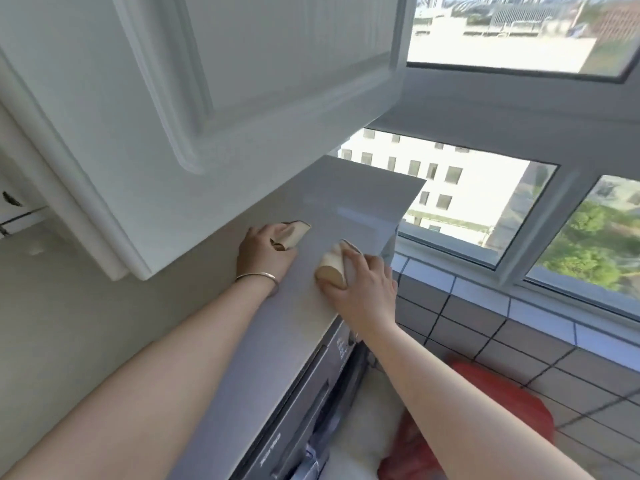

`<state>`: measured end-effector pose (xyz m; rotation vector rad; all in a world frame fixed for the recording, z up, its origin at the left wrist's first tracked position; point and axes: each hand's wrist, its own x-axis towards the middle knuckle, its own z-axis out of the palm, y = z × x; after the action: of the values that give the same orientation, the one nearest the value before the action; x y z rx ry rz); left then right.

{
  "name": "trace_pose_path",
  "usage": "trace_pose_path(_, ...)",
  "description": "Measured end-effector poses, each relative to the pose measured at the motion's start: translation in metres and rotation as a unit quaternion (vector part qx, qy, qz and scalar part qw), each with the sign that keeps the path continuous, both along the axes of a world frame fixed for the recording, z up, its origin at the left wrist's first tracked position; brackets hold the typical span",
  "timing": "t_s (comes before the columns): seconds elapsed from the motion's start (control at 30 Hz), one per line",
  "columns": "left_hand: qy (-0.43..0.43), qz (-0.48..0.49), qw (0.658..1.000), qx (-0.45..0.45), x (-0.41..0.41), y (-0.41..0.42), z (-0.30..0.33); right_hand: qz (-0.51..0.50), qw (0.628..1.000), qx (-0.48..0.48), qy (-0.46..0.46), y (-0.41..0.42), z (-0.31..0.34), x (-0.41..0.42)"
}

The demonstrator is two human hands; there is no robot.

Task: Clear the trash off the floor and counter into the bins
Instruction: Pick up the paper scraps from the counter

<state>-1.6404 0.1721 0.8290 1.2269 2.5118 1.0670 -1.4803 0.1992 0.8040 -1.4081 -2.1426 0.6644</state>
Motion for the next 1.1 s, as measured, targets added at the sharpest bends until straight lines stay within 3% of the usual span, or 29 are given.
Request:
trace_pose_path(0.3,-0.014,-0.224,0.974,0.039,0.169,0.009,-0.001,-0.172,0.984,-0.023,0.05,-0.022,-0.023,0.182)
trace_pose_path(0.53,-0.014,-0.362,0.932,0.009,0.399,-0.011,-0.041,-0.338,0.939,-0.058,0.038,-0.096,-0.051,0.404)
trace_pose_path(0.77,-0.059,-0.538,0.84,-0.046,0.626,-0.075,-0.087,-0.48,0.871,-0.097,-0.037,-0.195,-0.089,0.597)
trace_pose_path(1.1,-0.025,-0.719,0.675,-0.164,0.85,-0.097,-0.147,-0.633,0.744,-0.213,0.019,-0.257,-0.157,0.758)
